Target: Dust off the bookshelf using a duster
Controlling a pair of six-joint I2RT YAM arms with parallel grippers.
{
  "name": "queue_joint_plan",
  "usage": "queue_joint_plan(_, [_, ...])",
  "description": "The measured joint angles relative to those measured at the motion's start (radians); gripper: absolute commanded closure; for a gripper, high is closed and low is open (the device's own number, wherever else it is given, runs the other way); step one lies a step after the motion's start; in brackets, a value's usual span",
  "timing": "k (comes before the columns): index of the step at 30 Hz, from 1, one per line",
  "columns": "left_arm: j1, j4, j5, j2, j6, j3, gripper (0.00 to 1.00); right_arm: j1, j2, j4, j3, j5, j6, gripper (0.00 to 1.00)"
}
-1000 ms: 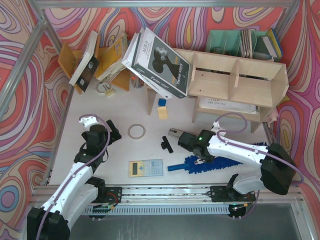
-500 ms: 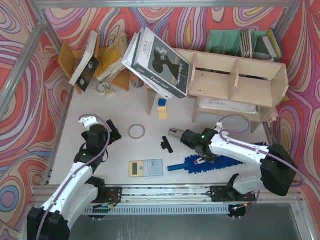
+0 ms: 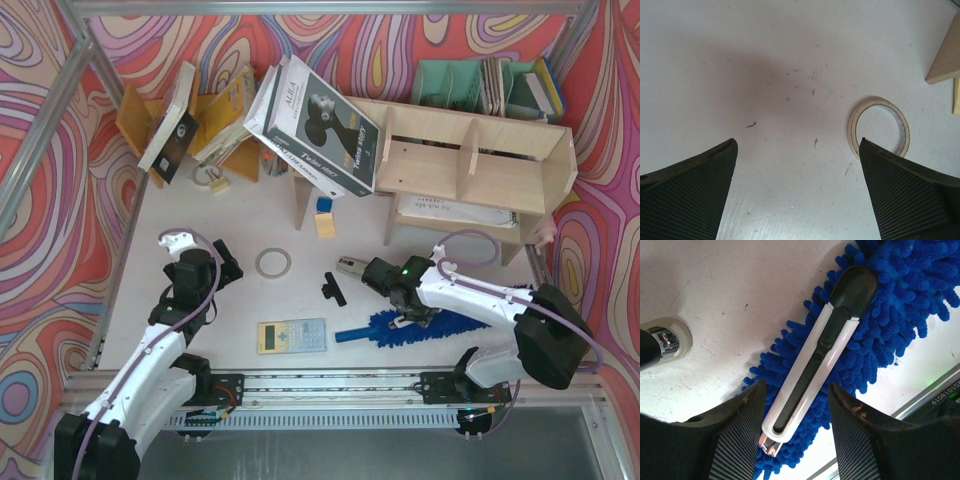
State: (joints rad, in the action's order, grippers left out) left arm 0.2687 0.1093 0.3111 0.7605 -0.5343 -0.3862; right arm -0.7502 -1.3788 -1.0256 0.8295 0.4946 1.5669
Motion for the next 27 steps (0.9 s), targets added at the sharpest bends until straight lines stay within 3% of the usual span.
queue_joint_plan(27, [0.0,0.0,0.0,0.006,0.0,0.0,0.02,0.031,-0.032,0.064,-0.04,-0.002,-0.035,0.68])
